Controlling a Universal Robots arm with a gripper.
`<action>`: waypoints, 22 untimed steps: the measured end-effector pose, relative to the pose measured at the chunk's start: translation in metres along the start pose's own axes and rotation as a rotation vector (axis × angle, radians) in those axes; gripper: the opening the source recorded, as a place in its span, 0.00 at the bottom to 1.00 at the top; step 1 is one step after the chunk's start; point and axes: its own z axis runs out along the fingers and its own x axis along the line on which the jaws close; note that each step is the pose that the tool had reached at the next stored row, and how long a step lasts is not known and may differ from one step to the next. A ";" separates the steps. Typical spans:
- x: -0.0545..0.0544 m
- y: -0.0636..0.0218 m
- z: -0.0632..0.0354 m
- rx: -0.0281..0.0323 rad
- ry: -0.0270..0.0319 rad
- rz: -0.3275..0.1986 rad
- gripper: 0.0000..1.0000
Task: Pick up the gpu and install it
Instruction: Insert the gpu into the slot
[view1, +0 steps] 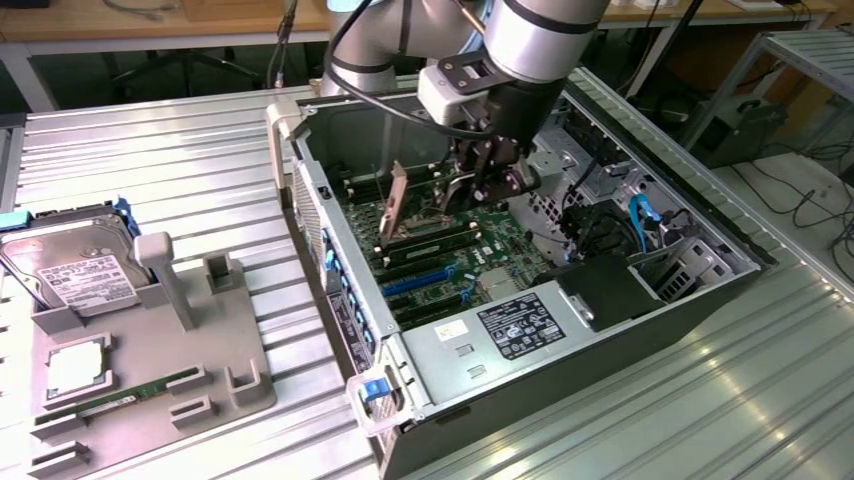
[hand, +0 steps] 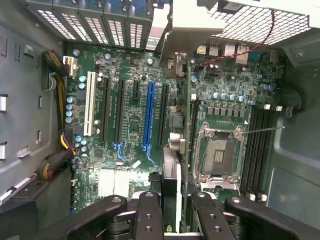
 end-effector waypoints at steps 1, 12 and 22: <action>0.000 0.0000 0.0005 0.0002 -0.0015 0.001 0.27; 0.001 0.0001 0.0057 0.0010 -0.0081 0.001 0.27; 0.002 0.0007 0.0119 0.0051 -0.0136 0.001 0.27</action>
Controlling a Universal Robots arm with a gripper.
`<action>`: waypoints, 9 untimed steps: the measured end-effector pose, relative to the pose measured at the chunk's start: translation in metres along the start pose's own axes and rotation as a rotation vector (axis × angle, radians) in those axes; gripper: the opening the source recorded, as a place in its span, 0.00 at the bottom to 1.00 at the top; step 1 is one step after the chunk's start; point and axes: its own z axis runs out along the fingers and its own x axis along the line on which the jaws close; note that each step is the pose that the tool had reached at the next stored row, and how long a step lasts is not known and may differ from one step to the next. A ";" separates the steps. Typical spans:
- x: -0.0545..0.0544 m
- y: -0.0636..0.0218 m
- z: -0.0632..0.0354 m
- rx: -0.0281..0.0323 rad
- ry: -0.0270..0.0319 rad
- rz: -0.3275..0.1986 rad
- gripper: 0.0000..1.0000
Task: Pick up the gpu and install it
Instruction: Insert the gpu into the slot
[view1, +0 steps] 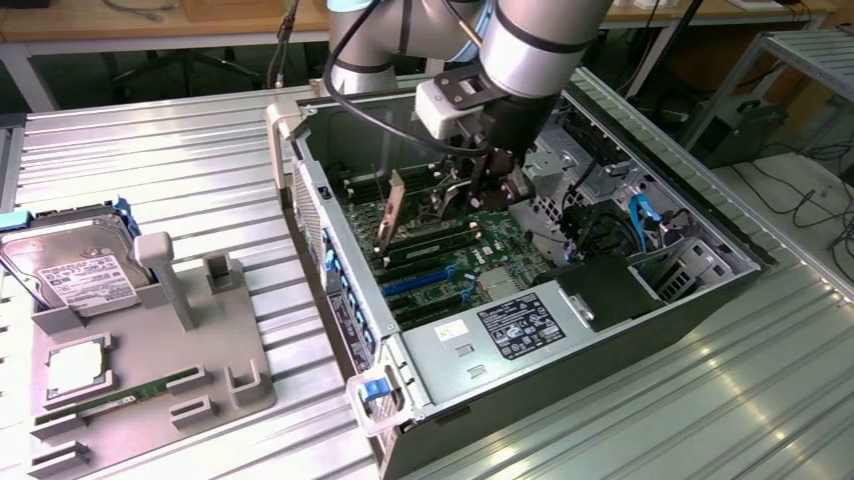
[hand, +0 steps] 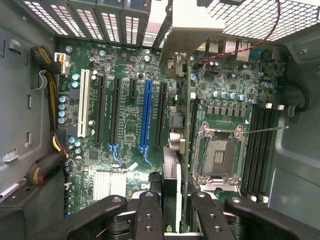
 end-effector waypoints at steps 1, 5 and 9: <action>0.000 0.0000 0.0006 0.0001 -0.0009 0.000 0.27; 0.000 0.0000 0.0021 0.0003 -0.0030 0.000 0.27; 0.001 0.0004 0.0039 0.0004 -0.0034 0.000 0.27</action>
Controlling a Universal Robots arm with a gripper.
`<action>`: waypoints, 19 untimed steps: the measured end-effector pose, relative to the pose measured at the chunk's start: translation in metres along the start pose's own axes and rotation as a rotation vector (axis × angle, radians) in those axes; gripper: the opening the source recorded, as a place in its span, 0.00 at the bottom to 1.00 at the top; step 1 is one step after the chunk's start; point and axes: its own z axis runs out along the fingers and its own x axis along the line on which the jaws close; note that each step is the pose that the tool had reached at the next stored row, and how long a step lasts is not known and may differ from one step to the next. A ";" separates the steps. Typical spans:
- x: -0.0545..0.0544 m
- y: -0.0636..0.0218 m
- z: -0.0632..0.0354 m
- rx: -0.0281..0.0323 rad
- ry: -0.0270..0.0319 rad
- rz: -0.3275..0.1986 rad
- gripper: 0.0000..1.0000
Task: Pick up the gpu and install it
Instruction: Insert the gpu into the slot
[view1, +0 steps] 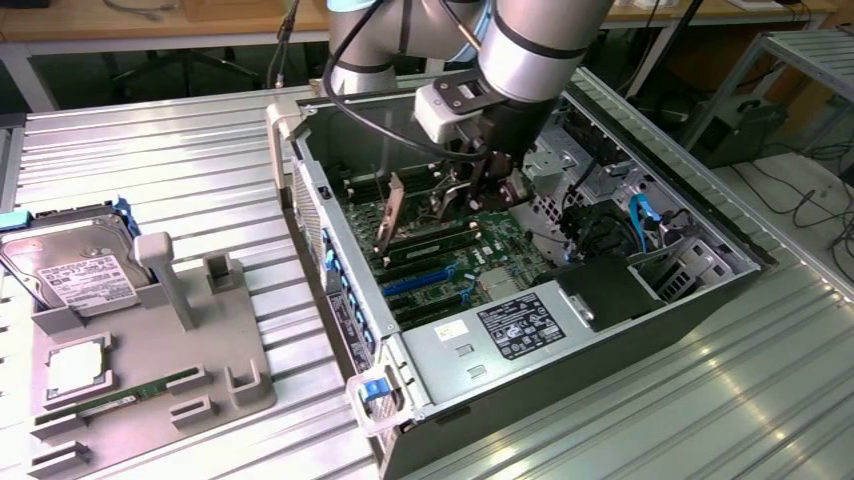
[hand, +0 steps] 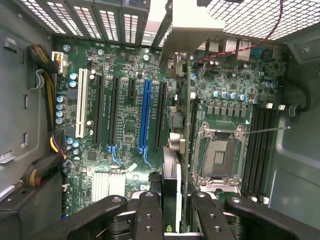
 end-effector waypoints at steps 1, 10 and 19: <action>0.000 0.0007 0.0003 0.0002 -0.0001 0.000 0.27; 0.003 0.0039 0.0176 0.0120 0.0048 0.037 0.27; 0.005 0.0089 0.0255 0.0176 0.0466 0.089 0.27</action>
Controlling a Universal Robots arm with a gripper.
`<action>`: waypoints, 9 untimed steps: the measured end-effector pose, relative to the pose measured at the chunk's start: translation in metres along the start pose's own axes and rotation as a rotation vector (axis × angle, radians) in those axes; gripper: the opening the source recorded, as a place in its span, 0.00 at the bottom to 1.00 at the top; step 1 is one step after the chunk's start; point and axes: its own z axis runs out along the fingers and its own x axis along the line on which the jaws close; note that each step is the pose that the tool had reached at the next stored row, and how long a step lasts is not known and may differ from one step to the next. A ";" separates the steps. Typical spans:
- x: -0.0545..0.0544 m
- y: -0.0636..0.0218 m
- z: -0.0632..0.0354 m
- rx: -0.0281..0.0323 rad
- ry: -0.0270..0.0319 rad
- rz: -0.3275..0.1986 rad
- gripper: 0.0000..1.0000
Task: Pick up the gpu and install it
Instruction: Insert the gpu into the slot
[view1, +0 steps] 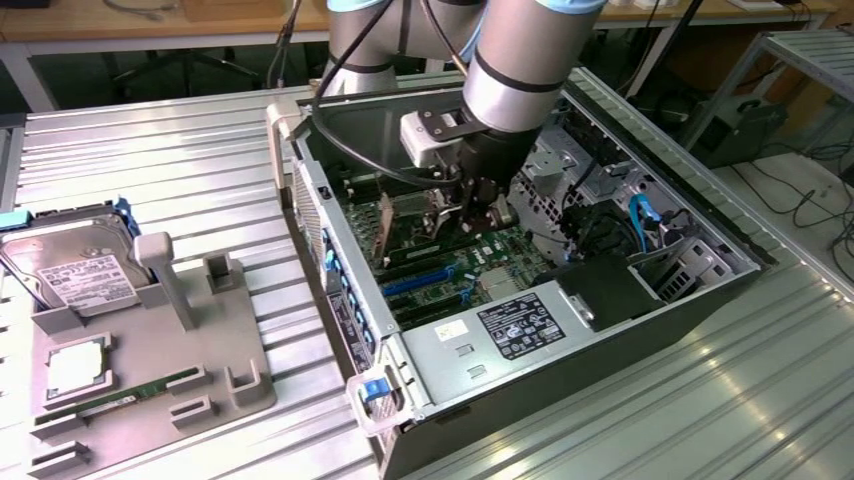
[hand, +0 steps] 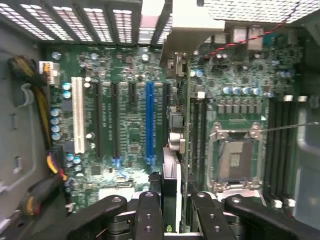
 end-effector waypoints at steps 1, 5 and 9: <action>0.000 0.0000 0.0007 -0.0001 0.0083 0.000 0.27; 0.001 0.0028 0.0048 0.0023 0.0059 -0.001 0.27; 0.001 0.0040 0.0093 0.0099 0.0074 0.009 0.27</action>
